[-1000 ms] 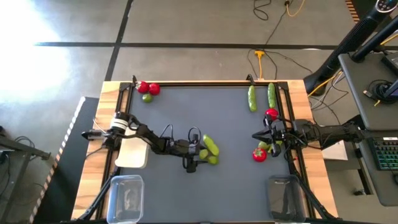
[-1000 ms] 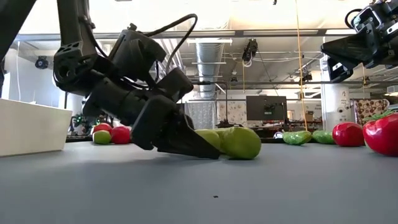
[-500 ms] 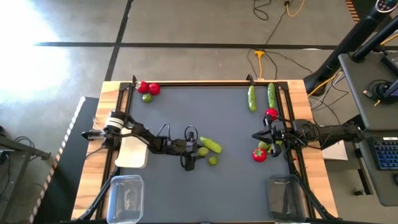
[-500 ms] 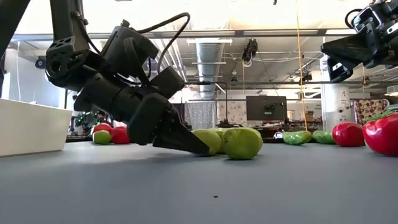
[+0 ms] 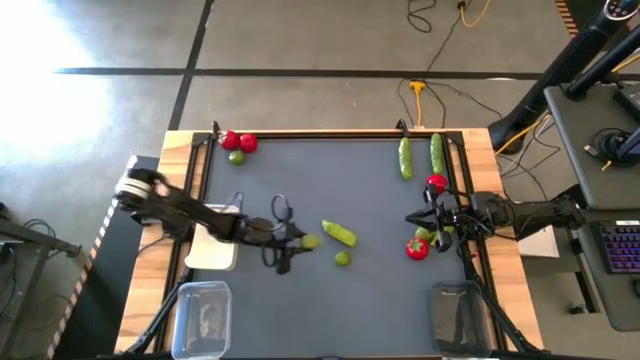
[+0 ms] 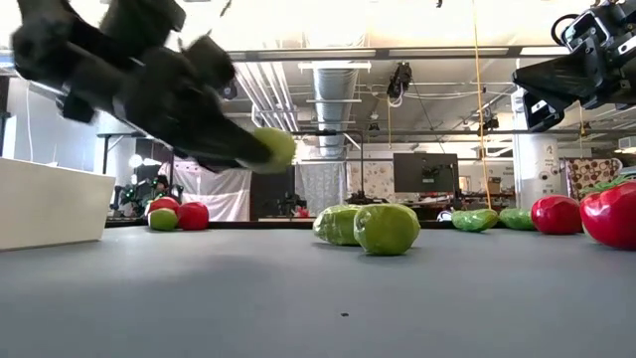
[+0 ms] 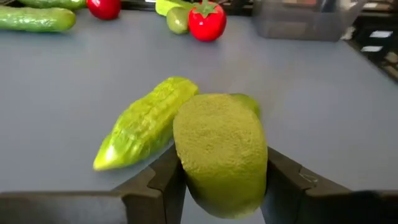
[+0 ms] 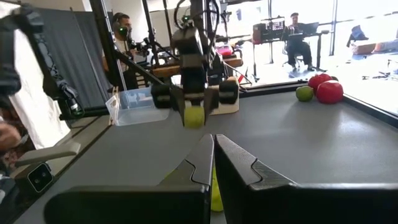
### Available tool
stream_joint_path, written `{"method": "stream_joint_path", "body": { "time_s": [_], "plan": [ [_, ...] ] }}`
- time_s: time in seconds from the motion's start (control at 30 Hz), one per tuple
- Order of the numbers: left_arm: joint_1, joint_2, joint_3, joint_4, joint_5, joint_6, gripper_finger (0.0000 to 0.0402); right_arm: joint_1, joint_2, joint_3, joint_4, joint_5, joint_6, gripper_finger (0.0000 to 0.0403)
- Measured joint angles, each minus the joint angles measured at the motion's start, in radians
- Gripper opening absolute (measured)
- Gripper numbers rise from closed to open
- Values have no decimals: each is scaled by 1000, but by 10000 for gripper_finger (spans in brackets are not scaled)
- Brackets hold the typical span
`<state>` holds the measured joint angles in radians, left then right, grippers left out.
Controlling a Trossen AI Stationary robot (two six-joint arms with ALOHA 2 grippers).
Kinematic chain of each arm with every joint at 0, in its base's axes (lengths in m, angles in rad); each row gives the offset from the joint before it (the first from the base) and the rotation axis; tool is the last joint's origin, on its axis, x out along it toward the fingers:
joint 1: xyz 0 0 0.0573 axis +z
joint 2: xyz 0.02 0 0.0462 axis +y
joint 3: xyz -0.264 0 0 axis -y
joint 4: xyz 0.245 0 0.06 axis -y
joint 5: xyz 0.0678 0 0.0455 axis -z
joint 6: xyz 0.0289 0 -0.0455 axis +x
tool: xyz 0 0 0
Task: Sort produce into baskets
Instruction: Put the green lime into the white bin
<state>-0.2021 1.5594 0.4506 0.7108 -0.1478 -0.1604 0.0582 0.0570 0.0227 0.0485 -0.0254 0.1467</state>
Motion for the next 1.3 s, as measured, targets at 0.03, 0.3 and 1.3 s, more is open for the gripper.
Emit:
{"method": "stream_joint_path", "body": {
  "time_s": [0.03,0.3,1.3],
  "plan": [
    [-3,-60,-19,-63,0,-17,141,0,0,0,0,0,0,9],
    [-9,-549,53,-966,0,-235,140,0,0,0,0,0,0,9],
    [-9,-547,320,-1928,63,-533,142,0,0,0,-8,0,0,9]
  ]
}}
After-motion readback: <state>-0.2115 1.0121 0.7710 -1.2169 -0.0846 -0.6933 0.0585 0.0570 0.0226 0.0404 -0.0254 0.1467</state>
